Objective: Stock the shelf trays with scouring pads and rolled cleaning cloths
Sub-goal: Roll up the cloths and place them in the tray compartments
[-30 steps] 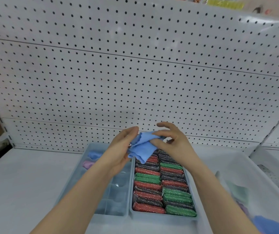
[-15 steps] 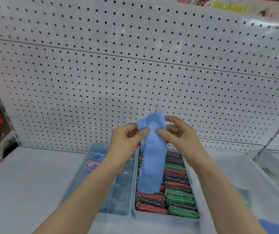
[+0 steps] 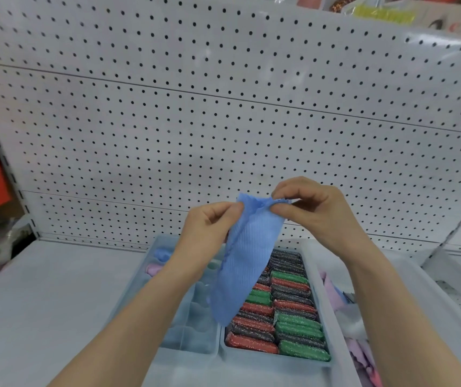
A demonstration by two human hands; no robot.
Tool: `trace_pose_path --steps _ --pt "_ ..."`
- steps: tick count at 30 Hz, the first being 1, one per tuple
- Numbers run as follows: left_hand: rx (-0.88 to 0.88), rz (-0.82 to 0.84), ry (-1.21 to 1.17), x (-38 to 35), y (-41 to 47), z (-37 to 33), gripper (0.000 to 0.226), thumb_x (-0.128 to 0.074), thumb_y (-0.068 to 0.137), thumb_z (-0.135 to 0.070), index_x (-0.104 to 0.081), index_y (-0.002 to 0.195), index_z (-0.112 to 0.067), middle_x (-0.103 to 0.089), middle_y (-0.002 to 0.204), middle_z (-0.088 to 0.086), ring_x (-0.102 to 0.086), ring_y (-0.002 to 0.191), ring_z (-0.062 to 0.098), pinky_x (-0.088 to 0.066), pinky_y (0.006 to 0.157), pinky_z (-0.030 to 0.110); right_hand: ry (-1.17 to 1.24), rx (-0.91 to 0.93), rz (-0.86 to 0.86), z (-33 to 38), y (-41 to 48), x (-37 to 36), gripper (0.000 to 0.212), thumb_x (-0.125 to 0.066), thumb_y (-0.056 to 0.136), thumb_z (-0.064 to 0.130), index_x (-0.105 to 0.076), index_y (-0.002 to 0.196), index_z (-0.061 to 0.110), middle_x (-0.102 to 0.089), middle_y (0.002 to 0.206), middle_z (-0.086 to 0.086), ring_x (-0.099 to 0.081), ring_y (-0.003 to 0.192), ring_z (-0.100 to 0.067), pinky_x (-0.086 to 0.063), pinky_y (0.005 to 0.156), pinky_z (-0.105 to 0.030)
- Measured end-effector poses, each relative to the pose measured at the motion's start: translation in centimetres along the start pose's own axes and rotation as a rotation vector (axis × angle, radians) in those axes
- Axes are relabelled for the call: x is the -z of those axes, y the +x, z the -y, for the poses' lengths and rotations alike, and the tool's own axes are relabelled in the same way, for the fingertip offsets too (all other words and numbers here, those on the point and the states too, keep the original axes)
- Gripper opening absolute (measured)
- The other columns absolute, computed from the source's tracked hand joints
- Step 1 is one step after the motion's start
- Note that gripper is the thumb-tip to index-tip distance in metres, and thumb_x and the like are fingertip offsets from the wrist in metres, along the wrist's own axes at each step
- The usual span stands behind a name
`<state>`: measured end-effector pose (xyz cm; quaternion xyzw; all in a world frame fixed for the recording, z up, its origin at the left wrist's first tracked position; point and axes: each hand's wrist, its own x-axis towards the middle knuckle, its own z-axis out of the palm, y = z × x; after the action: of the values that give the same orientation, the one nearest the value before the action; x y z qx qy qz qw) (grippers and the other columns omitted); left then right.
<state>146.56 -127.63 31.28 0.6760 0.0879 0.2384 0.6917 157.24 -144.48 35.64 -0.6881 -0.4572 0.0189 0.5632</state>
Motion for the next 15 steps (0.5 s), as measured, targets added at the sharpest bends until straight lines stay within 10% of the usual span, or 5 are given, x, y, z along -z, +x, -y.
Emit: trace_pose_path --steps 9,15 --pt "-0.058 -0.029 -0.008 -0.6 0.5 -0.9 0.018 -0.066 0.091 -0.023 -0.076 0.082 -0.011 -0.061 0.070 0.009 -0.048 0.068 0.018 -0.042 0.066 0.039 -0.103 0.022 0.048 0.9 0.4 -0.3 0.012 -0.079 0.078 0.011 -0.076 0.085 0.021 -0.062 0.118 0.004 -0.058 0.113 -0.010 -0.049 0.092 -0.031" --pt "-0.057 0.027 -0.032 -1.3 0.0 -1.6 0.018 -0.061 0.092 -0.026 -0.077 0.083 -0.025 -0.076 0.085 0.003 -0.071 0.082 0.018 -0.056 0.087 0.051 -0.094 -0.015 -0.030 1.1 1.4 -1.1 0.007 -0.075 0.082 0.007 -0.074 0.084 0.014 -0.071 0.096 -0.003 -0.066 0.087 -0.018 -0.053 0.079 -0.038"
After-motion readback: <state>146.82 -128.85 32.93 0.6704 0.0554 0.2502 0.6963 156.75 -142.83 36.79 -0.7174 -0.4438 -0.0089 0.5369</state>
